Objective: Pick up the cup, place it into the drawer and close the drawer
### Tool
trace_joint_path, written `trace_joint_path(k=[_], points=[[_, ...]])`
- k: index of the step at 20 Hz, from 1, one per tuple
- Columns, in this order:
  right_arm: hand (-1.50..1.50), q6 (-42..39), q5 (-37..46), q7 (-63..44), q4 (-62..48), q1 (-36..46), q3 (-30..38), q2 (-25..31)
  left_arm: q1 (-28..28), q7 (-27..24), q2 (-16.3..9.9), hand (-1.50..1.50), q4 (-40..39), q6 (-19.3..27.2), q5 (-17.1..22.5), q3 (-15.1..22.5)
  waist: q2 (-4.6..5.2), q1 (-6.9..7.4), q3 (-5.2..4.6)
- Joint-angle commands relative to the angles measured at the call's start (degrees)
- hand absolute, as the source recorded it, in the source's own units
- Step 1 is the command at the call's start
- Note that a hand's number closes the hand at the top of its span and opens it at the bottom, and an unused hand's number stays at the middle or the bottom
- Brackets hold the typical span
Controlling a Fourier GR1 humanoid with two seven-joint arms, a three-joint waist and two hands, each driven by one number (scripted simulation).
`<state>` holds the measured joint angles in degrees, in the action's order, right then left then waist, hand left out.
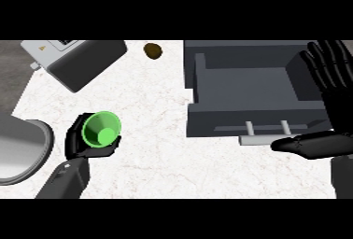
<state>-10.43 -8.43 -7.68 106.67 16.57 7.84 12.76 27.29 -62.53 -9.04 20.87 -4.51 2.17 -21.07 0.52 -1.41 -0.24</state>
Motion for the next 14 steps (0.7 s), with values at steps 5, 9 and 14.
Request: trace_joint_path(k=[5,9,14], points=[[-1.5,-1.2,-0.4,0.4,-1.9,-0.2,1.3,1.3,7.2,-1.9,3.7,1.5,3.7,-5.1,0.3,2.7,-0.35,0.77,0.19],[-1.5,-0.9,0.6,0.5,0.2,-2.5,0.4,0.5,10.6,6.0,4.5,1.5,10.7,-5.0,0.8,5.0,-0.71,1.35,0.27],[-1.5,-0.3,1.0,2.9,-2.6,-2.7,1.6,0.0,14.3,17.2,6.5,1.5,20.8,-4.5,0.4,9.3,-0.94,1.99,0.31]])
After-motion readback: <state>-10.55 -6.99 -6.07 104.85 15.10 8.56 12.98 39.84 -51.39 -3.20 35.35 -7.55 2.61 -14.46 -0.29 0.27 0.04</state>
